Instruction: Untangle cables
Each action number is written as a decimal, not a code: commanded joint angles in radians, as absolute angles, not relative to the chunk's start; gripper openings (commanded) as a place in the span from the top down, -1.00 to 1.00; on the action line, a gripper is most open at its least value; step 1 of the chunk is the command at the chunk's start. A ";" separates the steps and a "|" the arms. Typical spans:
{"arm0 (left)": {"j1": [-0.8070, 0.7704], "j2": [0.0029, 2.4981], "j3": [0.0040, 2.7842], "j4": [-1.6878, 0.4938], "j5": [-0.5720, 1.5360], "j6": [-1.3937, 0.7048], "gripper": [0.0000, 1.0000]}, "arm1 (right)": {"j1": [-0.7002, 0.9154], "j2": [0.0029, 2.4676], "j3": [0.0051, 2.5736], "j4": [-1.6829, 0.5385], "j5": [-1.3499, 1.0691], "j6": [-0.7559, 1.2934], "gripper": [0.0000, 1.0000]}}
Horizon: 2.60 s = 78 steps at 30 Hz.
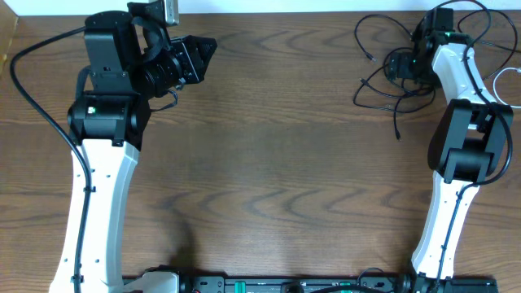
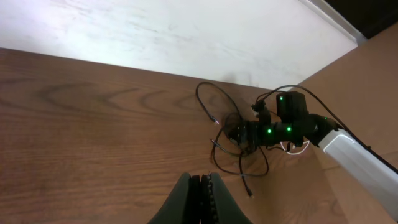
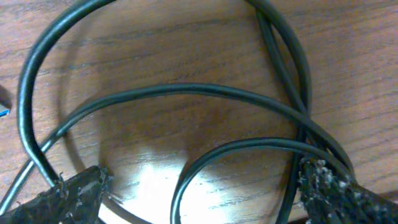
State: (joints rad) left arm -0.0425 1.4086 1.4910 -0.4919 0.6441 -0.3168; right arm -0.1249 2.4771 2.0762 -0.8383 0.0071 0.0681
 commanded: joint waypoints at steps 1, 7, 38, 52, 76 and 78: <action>-0.046 1.418 1.500 -0.498 0.635 -0.307 0.85 | -0.122 2.559 2.072 -0.847 -0.021 0.081 -0.77; -0.046 1.418 1.500 -0.497 0.635 -0.307 0.85 | -0.124 2.577 2.072 -0.853 -0.022 0.081 -0.22; -0.046 1.418 1.500 -0.498 0.635 -0.308 0.85 | -0.140 2.027 2.074 -1.021 -0.193 0.044 0.98; -0.046 1.418 1.500 -0.523 0.636 -0.308 0.85 | -0.484 1.773 2.074 -1.110 -0.193 0.102 0.98; -0.046 1.418 1.500 -0.531 0.635 -0.308 0.85 | -0.474 2.153 2.073 -1.011 -0.249 0.254 -0.28; -0.046 1.418 1.500 -0.531 0.635 -0.308 0.85 | -0.451 2.191 2.073 -0.967 -0.181 0.311 -0.32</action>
